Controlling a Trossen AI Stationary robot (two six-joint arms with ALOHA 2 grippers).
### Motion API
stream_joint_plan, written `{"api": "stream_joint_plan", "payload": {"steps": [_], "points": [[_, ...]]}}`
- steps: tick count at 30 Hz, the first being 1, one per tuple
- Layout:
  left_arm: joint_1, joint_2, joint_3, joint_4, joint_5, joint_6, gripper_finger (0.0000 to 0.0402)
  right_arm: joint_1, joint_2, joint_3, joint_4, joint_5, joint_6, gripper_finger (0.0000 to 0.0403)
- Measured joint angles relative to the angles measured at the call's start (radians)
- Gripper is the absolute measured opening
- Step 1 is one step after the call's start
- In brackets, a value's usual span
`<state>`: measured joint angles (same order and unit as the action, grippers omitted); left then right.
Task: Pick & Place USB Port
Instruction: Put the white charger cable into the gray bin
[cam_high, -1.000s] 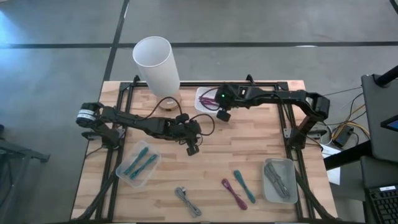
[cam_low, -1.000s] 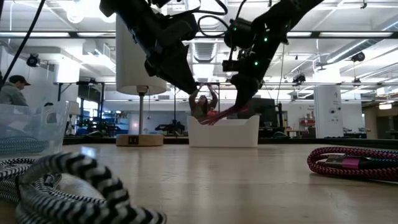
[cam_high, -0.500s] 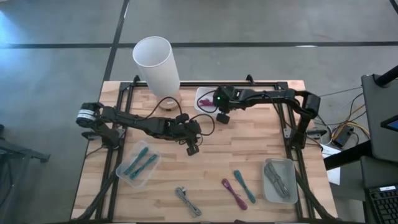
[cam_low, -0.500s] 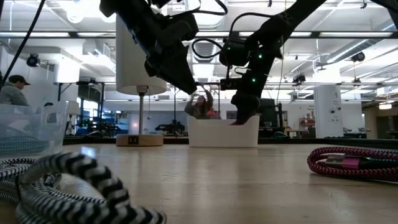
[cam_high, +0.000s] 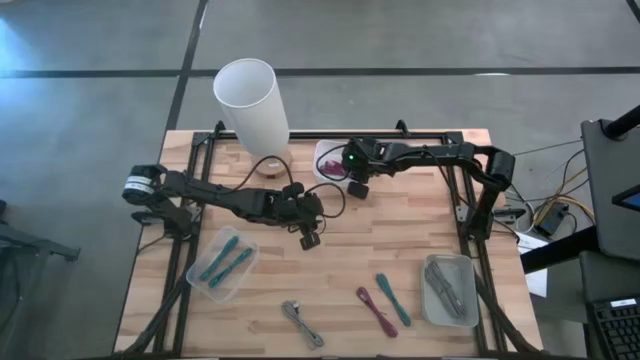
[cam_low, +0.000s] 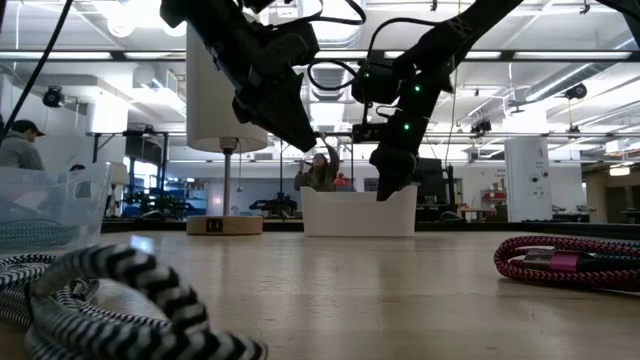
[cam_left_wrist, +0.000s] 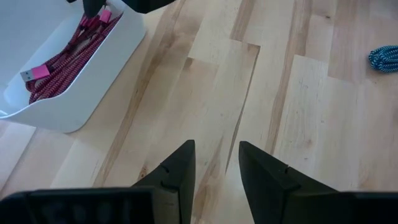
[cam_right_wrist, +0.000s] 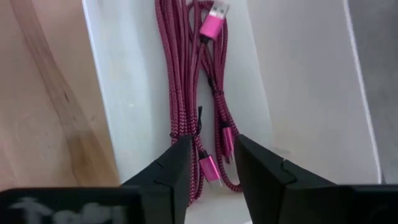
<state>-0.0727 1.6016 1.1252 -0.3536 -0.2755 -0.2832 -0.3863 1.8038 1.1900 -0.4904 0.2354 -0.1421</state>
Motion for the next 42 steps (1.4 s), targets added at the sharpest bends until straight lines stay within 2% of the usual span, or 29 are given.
{"api": "stream_joint_plan", "payload": {"steps": [8,14,22,28,32,42], "points": [[0.000,0.000,0.000,0.000,0.011,0.002,0.0119,0.048,-0.032,0.030,-0.041,0.000,0.009,0.0132],[-0.007,0.000,0.000,0.003,0.119,0.052,0.0119,0.109,-0.089,0.034,-0.107,0.000,0.066,0.0127],[-0.042,0.000,0.000,0.004,0.200,0.081,0.0119,0.196,-0.139,0.034,-0.154,-0.001,0.157,0.0126],[-0.115,0.000,0.000,0.022,0.246,0.131,0.0119,0.266,-0.146,0.034,-0.164,-0.003,0.218,0.0118],[-0.187,0.000,0.000,0.055,0.266,0.149,0.0118,0.317,-0.146,0.034,-0.178,-0.051,0.245,0.0120],[-0.376,0.010,0.000,0.066,0.265,0.133,0.0128,0.486,-0.146,0.034,-0.201,-0.082,0.288,0.0153]]}}
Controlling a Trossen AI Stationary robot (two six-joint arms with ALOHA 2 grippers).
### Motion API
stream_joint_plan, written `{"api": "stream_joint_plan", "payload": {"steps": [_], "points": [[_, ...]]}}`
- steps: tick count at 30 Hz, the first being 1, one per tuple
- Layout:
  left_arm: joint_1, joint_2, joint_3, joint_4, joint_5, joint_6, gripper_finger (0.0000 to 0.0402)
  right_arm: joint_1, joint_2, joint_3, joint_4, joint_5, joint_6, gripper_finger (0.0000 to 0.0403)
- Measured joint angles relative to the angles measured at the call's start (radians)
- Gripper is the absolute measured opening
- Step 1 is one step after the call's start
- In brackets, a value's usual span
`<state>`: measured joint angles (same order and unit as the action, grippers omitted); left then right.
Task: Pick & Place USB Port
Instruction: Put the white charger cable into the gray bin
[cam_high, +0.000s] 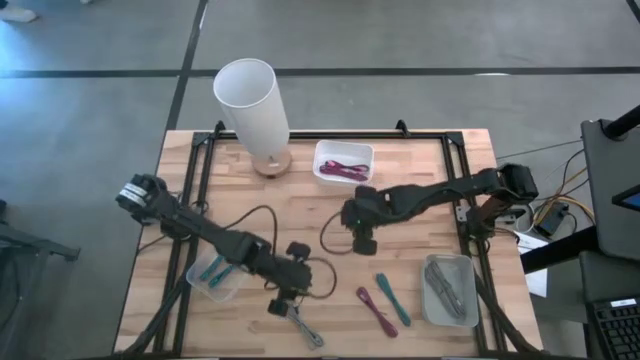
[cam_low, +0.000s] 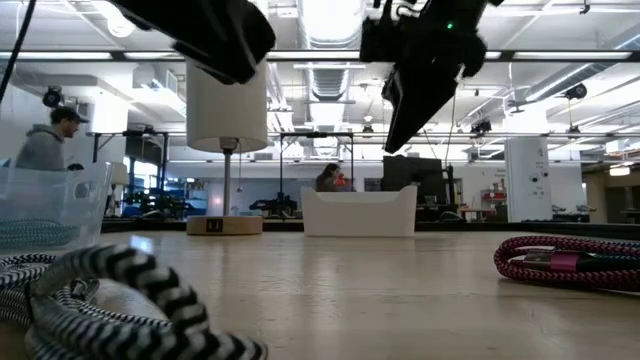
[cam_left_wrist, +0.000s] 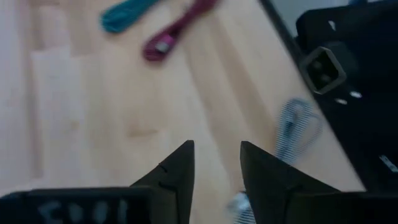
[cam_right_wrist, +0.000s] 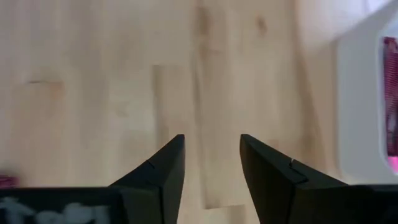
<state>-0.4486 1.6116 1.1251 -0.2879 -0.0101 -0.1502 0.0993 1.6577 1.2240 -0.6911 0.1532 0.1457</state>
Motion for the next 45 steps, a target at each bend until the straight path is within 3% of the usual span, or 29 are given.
{"api": "stream_joint_plan", "payload": {"steps": [6,12,21,31,35,45], "points": [[-0.073,0.045,0.000,0.008,0.000,-0.064,0.0176,0.096,0.000,0.000,0.056,0.003,0.081,0.0175],[-0.135,0.137,-0.001,0.070,-0.002,-0.033,0.0209,0.177,0.002,0.000,0.165,0.003,0.142,0.0180],[-0.166,0.230,-0.001,0.097,0.019,-0.011,0.0211,0.258,0.002,-0.001,0.292,0.004,0.144,0.0177],[-0.166,0.280,-0.016,0.102,0.021,0.014,0.0208,0.269,0.003,-0.001,0.343,0.006,0.167,0.0173],[-0.166,0.284,-0.018,0.104,0.017,0.048,0.0175,0.270,0.003,-0.001,0.343,0.006,0.169,0.0172],[-0.157,0.281,-0.018,0.096,0.006,0.053,0.0020,0.270,0.003,-0.001,0.345,0.006,0.163,0.0171]]}}
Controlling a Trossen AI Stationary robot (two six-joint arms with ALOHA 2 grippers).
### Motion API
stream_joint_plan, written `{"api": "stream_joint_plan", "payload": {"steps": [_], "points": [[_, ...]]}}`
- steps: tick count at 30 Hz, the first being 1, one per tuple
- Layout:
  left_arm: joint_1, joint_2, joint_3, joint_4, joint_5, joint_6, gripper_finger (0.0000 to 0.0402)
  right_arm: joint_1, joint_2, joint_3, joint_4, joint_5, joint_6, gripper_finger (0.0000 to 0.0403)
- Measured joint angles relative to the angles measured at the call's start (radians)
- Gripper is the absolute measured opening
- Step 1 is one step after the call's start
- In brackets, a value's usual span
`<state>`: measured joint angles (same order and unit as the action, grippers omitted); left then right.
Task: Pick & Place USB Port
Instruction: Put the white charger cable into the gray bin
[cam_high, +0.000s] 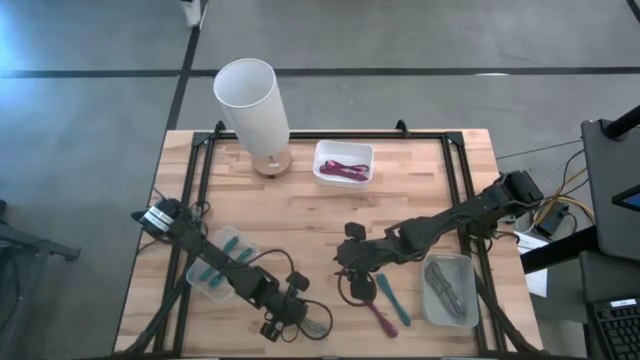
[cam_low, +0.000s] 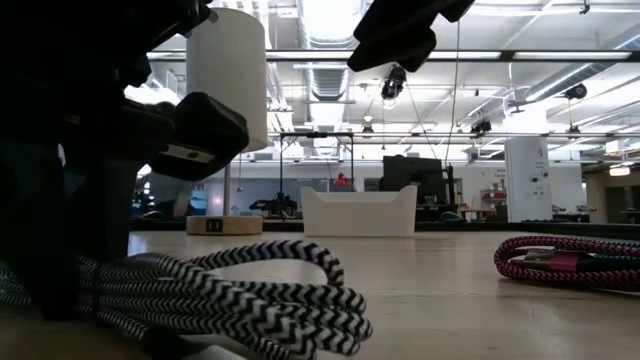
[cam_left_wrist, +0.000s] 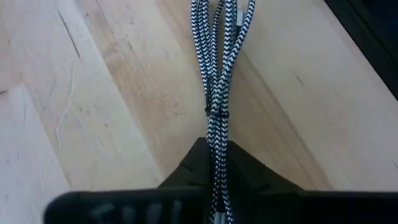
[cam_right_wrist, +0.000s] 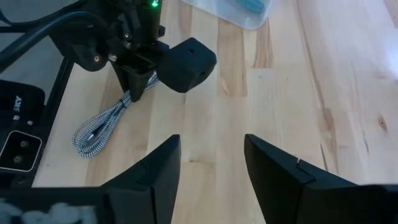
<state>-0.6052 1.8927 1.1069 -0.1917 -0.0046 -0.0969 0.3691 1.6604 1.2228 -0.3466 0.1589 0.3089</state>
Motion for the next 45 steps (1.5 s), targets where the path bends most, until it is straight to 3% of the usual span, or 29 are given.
{"api": "stream_joint_plan", "payload": {"steps": [6,10,15,19,24,33,45], "points": [[0.008,-0.010,0.026,-0.093,-0.022,-0.020,0.0035,0.002,-0.014,0.000,0.006,-0.001,-0.002,0.0171],[0.012,-0.030,0.053,-0.208,-0.119,0.001,0.0050,0.002,-0.032,0.011,0.007,-0.001,-0.008,0.0171],[0.037,-0.077,0.073,-0.282,-0.243,0.007,0.0031,0.004,-0.036,0.011,0.009,-0.003,-0.032,0.0173],[0.071,-0.116,0.073,-0.287,-0.252,0.005,0.0020,0.004,-0.005,0.003,0.005,-0.002,-0.031,0.0173],[0.119,-0.160,0.074,-0.296,-0.267,-0.010,0.0034,0.004,0.046,0.002,0.026,-0.002,-0.028,0.0173],[0.202,-0.166,0.074,-0.297,-0.271,-0.012,0.0028,0.004,0.100,0.002,0.057,-0.002,0.001,0.0173],[0.221,-0.166,0.085,-0.181,-0.292,-0.004,0.0032,-0.003,0.129,0.002,0.067,0.050,0.006,0.0173]]}}
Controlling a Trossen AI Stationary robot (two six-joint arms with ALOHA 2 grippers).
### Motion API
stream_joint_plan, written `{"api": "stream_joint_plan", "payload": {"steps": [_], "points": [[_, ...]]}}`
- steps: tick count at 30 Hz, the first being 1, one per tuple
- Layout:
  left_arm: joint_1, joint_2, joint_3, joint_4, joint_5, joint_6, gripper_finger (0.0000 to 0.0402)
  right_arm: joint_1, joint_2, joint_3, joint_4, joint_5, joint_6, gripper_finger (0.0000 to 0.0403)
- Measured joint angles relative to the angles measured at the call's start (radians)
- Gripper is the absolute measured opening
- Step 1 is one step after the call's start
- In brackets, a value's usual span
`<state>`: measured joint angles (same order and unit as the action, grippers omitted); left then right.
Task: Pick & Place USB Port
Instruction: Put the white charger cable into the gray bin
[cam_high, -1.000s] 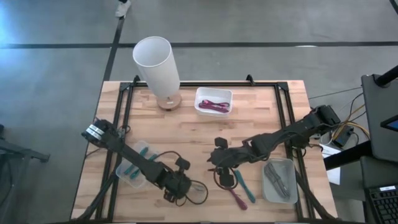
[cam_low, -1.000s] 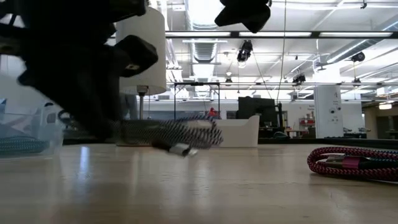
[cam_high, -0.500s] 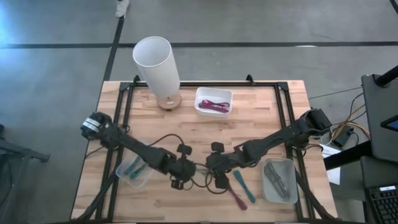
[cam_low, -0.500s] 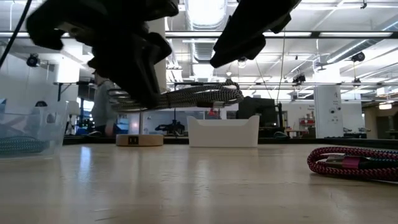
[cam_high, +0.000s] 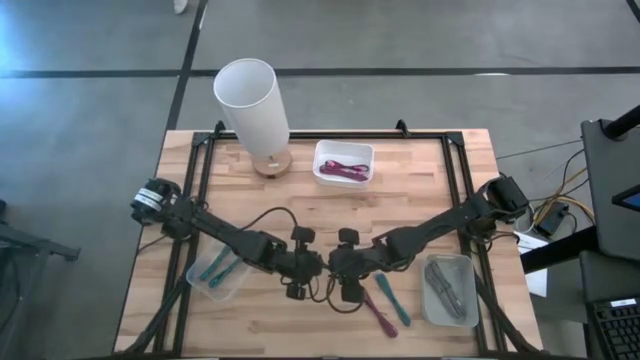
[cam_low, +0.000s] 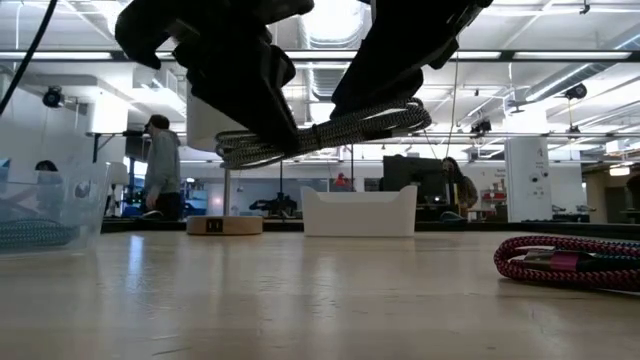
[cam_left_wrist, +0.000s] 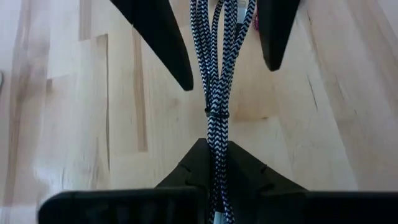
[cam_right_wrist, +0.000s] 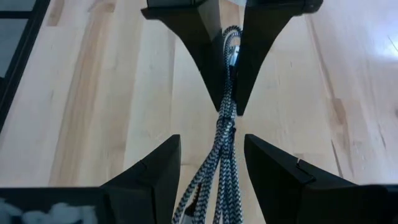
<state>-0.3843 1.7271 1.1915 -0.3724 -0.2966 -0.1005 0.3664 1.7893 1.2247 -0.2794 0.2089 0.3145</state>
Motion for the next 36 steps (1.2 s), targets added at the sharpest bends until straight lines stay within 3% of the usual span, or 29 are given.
{"api": "stream_joint_plan", "payload": {"steps": [12,28,36], "points": [[0.000,0.000,0.052,0.024,-0.007,0.013,0.0032,0.000,0.000,0.000,0.000,0.003,0.000,0.0159],[-0.001,0.000,0.058,0.027,-0.008,0.014,0.0032,-0.001,0.000,-0.001,-0.026,0.003,-0.029,0.0027],[-0.001,0.000,0.058,0.026,-0.008,-0.008,0.0039,-0.001,0.000,-0.001,-0.028,0.003,-0.019,0.0024]]}}
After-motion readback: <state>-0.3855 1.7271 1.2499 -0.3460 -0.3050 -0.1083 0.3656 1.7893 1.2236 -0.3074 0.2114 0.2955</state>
